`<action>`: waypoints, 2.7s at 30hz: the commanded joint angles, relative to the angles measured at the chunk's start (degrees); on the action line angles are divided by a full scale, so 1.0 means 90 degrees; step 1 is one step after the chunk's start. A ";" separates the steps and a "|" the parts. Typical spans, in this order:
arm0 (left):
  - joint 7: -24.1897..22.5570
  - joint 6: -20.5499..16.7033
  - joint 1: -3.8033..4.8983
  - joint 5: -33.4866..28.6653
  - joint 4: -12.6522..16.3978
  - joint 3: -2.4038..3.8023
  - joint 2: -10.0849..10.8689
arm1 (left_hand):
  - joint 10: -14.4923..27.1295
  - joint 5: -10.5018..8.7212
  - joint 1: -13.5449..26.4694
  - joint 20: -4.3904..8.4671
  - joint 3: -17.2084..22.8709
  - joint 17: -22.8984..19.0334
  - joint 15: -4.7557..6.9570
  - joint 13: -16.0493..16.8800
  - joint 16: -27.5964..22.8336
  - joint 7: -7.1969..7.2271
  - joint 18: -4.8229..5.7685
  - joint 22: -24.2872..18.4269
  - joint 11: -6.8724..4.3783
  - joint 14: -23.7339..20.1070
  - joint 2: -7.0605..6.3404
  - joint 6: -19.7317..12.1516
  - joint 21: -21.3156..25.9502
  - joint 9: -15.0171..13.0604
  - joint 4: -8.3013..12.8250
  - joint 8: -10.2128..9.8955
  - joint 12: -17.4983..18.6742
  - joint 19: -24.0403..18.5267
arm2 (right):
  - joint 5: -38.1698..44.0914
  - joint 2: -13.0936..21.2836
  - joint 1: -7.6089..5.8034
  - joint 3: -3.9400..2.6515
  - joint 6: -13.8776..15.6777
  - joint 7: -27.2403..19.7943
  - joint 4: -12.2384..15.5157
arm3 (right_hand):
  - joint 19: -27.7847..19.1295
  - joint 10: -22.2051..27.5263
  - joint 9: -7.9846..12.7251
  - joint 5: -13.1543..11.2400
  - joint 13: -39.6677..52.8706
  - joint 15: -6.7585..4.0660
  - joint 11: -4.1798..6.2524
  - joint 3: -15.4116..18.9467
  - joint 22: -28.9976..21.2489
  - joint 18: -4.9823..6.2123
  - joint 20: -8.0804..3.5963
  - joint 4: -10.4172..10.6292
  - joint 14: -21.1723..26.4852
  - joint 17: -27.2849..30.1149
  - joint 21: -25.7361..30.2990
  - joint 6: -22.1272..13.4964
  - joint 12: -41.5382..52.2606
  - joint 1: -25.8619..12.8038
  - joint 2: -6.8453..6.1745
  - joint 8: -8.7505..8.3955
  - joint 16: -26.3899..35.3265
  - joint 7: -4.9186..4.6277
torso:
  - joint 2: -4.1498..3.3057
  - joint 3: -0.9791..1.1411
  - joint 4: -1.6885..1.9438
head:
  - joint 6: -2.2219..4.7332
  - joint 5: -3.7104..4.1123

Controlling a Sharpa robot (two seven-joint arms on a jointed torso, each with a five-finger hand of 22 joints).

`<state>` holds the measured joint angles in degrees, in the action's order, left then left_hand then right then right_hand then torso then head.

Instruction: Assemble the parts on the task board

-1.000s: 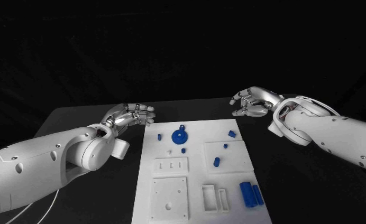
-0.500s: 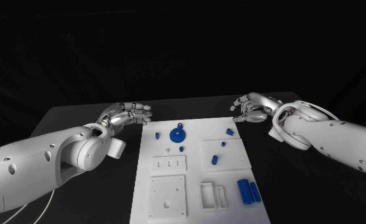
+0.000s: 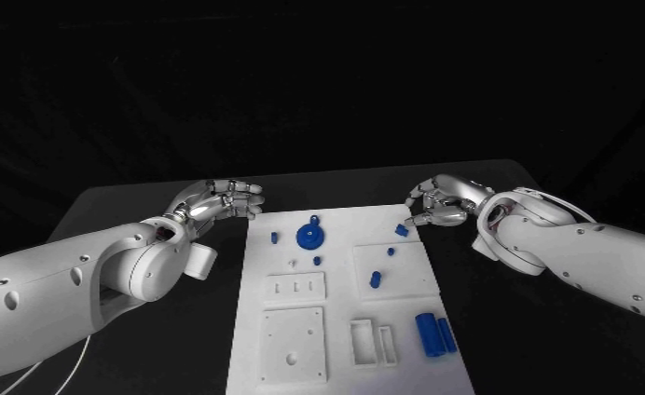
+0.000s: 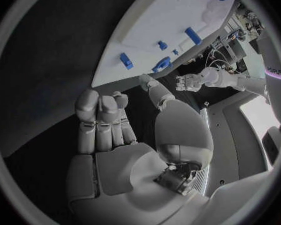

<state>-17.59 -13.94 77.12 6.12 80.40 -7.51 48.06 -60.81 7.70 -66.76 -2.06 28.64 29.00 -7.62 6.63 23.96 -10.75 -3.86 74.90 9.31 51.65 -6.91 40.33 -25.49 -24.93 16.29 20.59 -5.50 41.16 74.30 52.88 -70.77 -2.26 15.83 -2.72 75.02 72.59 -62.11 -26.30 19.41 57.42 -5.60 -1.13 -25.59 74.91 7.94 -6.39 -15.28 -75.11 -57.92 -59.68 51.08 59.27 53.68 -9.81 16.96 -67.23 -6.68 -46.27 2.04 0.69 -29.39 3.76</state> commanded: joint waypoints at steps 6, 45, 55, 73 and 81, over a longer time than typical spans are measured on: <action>-0.0068 0.0115 0.0006 0.0005 0.0025 0.0004 0.0010 | -0.0037 0.0000 0.0063 0.0001 0.0039 0.0010 -0.0019 0.0010 -0.0040 -0.0157 -0.0061 0.0122 0.0005 -0.0003 0.0026 -0.0027 -0.0033 0.0002 0.0007 -0.0025 0.0016 -0.0022 | 0.0179 -0.0019 0.0118 0.0001 0.0060 0.0166 0.0003 | 0.0047 0.0251 -0.0015 -0.0020 -0.0012 -0.0044 0.0093 0.0035 0.0070 0.0784 -0.0030 -0.0042 0.0022 -0.0033 -0.0006 0.0310 0.0047 -0.0014 0.0034 0.0052 -0.0056 -0.0009 | 0.0002 0.0001 0.0009 | -0.0011 0.0026; -0.0053 0.0141 0.0003 0.0014 -0.0025 0.0002 -0.0010 | -0.0033 0.0001 0.0085 0.0001 0.0035 0.0017 -0.0020 0.0010 -0.0045 -0.0161 -0.0060 0.0121 0.0010 -0.0003 0.0033 -0.0035 -0.0036 0.0004 -0.0001 -0.0030 0.0027 -0.0023 | 0.0518 -0.0233 0.0378 0.0003 0.0156 0.0201 -0.0106 | 0.0071 0.0203 -0.0080 -0.0725 -0.0063 -0.0159 0.0217 -0.0774 0.0083 0.0784 0.0013 0.0006 0.0017 -0.0161 -0.0016 0.0791 0.0116 0.0467 0.0135 0.0199 -0.0036 0.0126 | 0.0001 -0.0007 0.0008 | -0.0054 0.0022; -0.0055 0.0149 0.0001 0.0014 -0.0037 0.0001 -0.0018 | -0.0031 0.0001 0.0096 0.0001 0.0033 0.0019 -0.0020 0.0010 -0.0047 -0.0162 -0.0059 0.0121 0.0011 -0.0003 0.0038 -0.0037 -0.0037 0.0004 -0.0006 -0.0032 0.0030 -0.0022 | 0.0647 -0.0259 0.0397 0.0003 0.0117 0.0223 -0.0124 | 0.0082 0.0130 -0.0085 -0.1684 -0.0071 -0.0218 0.0282 -0.1537 0.0091 0.0784 0.0042 0.0257 -0.0001 -0.0214 -0.0040 0.1013 0.0165 0.0583 0.0146 0.0234 -0.0014 0.0199 | 0.0007 -0.0004 0.0014 | -0.0079 0.0030; -0.0046 0.0146 0.0000 0.0014 -0.0045 -0.0001 -0.0014 | -0.0028 0.0003 0.0106 0.0002 0.0031 0.0022 -0.0020 0.0010 -0.0050 -0.0163 -0.0059 0.0121 0.0011 -0.0003 0.0037 -0.0043 -0.0038 0.0006 -0.0004 -0.0035 0.0037 -0.0024 | 0.0788 -0.0312 0.0418 0.0003 0.0110 0.0258 -0.0154 | 0.0105 0.0075 -0.0111 -0.1833 -0.0057 -0.0247 0.0314 -0.1781 0.0095 0.0784 0.0046 0.0428 -0.0013 -0.0240 -0.0069 0.1118 0.0204 0.0538 0.0137 0.0277 -0.0012 0.0230 | 0.0004 0.0005 0.0008 | -0.0109 0.0004; -0.0035 0.0158 -0.0001 0.0014 -0.0042 -0.0002 -0.0015 | -0.0027 0.0004 0.0108 0.0002 0.0032 0.0023 -0.0020 0.0010 -0.0050 -0.0164 -0.0059 0.0120 0.0011 -0.0003 0.0038 -0.0044 -0.0039 0.0006 -0.0004 -0.0036 0.0038 -0.0024 | 0.0963 -0.0311 0.0425 0.0003 0.0233 0.0340 -0.0140 | 0.0098 0.0010 -0.0165 -0.1844 -0.0042 -0.0284 0.0357 -0.1956 0.0096 0.0784 0.0050 0.0498 -0.0014 -0.0254 -0.0082 0.1220 0.0239 0.0577 0.0227 0.0353 -0.0009 0.0277 | 0.0007 0.0000 0.0005 | -0.0110 0.0004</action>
<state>-17.51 -13.56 77.09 6.15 79.94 -7.55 48.02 -60.81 7.70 -66.34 -2.06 28.64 29.12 -7.62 6.63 23.73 -10.75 -3.85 74.95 9.31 51.65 -6.49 40.33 -25.49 -24.93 16.28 20.59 -5.50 41.16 81.15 50.11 -67.14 -2.31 17.55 -0.70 73.75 73.48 -63.29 -27.72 3.11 56.96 -7.40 0.43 -43.01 74.91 8.10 -6.24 -10.87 -75.65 -60.14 -60.11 51.72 61.24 58.83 -8.15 19.91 -67.66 -6.03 -46.21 2.05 0.75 -30.37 3.78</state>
